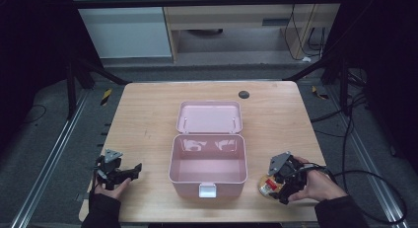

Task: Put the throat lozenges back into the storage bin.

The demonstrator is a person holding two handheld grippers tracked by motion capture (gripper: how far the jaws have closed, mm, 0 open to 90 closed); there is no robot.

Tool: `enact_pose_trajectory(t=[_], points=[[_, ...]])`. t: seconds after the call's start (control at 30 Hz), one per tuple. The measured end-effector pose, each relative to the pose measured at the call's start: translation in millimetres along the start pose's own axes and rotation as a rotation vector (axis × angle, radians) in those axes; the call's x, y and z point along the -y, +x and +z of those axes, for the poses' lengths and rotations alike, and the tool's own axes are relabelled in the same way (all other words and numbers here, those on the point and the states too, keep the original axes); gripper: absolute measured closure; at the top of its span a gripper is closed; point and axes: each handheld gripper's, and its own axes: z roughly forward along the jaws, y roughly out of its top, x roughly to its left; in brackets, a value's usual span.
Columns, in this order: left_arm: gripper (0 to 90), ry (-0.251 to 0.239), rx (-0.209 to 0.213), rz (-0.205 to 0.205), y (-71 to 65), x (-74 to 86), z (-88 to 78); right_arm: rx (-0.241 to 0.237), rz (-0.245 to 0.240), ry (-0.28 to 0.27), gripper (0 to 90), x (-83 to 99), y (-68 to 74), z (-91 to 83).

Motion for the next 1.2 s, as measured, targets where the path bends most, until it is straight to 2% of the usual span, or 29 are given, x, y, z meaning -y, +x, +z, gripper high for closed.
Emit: enact_pose_trajectory(t=[0.1, 0.33, 0.5, 1.2], points=[[15.9, -0.001, 0.0, 0.001, -0.1, 0.0, -0.1, -0.007, -0.021, 0.03, 7.2, -1.9, 1.8, 6.5], [15.9, -0.001, 0.0, 0.002, -0.1, -0.1, -0.3, -0.02, -0.053, 0.054, 8.4, -5.4, 3.8, 16.3], [15.9, -0.001, 0.0, 0.002, -0.1, 0.0, -0.1, -0.046, -0.045, 0.083, 10.1, -4.2, 3.8, 25.2], [16.2, 0.003, 0.001, 0.004, 0.0, 0.1, 0.3, -0.08, -0.025, 0.123, 19.9, -3.6, -2.2, 40.2]])
